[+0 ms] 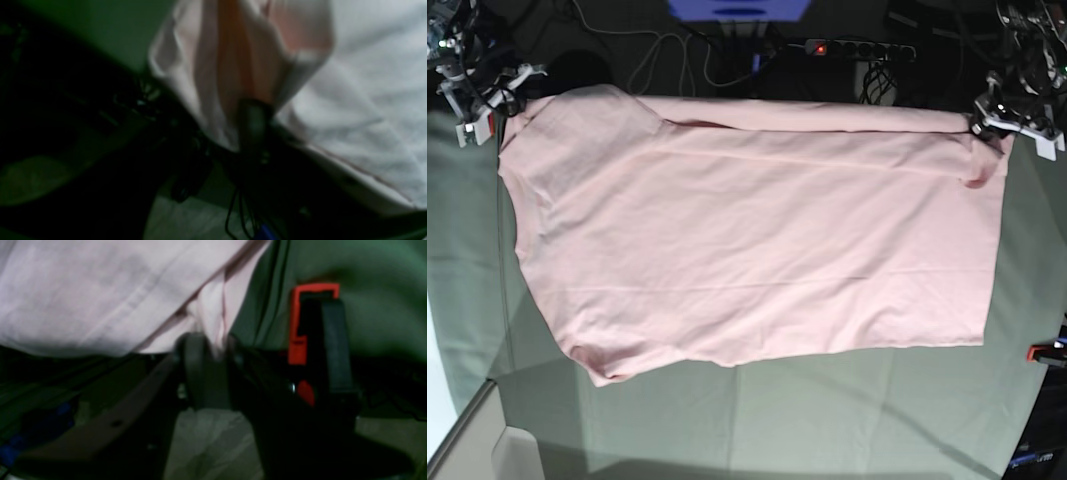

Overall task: Layout the t-shirt on the table in an organized manner, then fold the t-shirt properly
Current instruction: 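Drag the folded edge with both grippers away from the shirt body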

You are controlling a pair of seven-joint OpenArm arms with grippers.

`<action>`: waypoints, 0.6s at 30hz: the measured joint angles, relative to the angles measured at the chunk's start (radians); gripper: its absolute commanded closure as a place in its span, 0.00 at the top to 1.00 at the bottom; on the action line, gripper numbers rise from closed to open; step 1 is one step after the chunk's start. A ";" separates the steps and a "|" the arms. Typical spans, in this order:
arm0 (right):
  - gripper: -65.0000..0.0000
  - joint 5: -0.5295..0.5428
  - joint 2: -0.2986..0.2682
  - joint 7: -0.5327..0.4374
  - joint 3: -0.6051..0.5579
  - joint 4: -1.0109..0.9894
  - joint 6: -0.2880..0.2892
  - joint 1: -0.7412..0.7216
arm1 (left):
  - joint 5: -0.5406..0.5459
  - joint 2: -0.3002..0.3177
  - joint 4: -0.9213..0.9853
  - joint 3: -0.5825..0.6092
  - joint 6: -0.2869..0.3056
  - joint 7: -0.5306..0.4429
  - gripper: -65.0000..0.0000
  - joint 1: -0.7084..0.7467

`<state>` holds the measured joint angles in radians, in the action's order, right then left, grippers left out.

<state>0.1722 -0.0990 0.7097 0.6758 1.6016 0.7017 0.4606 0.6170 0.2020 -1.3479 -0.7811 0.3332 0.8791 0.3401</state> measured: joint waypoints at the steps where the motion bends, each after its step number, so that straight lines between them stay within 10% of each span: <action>1: 0.30 0.002 0.002 0.000 0.011 0.000 0.000 -0.001 | -0.004 0.000 0.000 -0.003 0.000 0.000 0.40 -0.004; 18: 0.35 0.008 0.052 -0.004 0.220 0.014 0.000 -0.053 | -0.001 -0.019 -0.158 -0.106 0.001 0.054 0.41 0.027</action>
<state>0.1806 -0.0471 0.7055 0.8963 1.6161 0.7021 0.4076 0.6159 0.1825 -1.5063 -0.8867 0.3340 0.9333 0.3668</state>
